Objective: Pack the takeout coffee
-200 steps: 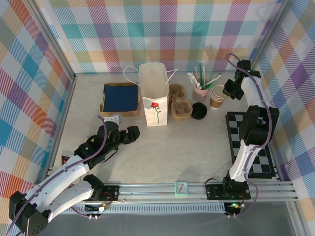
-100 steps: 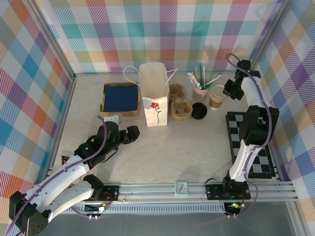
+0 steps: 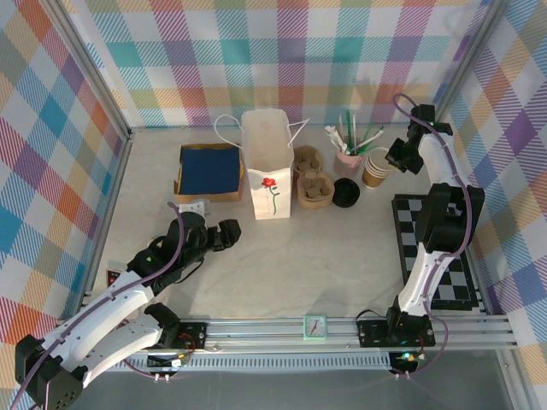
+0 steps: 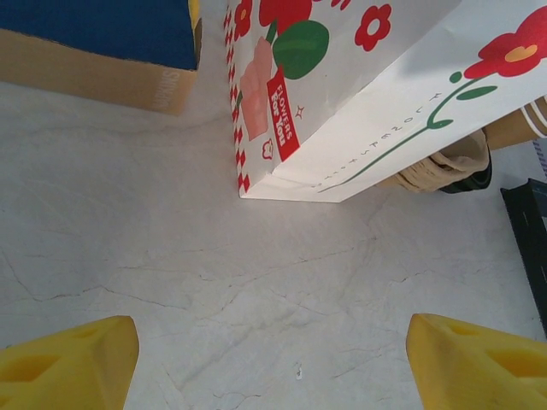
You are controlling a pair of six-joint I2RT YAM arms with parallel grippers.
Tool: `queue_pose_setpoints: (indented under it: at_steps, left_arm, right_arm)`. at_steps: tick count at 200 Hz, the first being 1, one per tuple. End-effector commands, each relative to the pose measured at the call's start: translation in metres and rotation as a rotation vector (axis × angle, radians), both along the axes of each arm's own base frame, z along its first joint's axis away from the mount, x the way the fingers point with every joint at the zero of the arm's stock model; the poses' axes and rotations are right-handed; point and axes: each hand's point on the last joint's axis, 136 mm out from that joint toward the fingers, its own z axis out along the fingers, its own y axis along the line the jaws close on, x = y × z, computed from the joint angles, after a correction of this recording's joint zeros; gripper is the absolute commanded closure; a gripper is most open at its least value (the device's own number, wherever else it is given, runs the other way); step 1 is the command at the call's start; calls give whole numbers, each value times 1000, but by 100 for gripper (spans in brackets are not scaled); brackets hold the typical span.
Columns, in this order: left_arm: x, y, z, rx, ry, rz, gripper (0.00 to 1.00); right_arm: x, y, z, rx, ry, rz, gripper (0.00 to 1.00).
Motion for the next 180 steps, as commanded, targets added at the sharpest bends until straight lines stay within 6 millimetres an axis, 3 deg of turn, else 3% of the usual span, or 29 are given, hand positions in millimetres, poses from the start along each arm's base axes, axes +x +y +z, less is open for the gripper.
queue_pose_setpoints:
  at_steps: [1,59,103,123,142,180]
  left_arm:
    - [-2,2,9,2,-19,3,18]
    - [-2,1,9,0,-19,0,18]
    - [-1,-2,8,-7,-14,-8,18]
    - [-1,-3,8,-7,-15,-9,18]
    - [-1,-2,9,-2,-12,-8,18]
    - [0,-3,7,-5,-14,-10,18]
  right_arm:
    - [-6,2,18,-20,-21,15,92]
    - [-5,-12,47,-115,-47,19,92]
    - [-6,-8,50,-102,-50,47,93]
    - [-10,-12,43,-124,10,44,93]
    - [-10,-16,48,-179,2,27,95]
    - [-8,-9,36,-80,2,10,100]
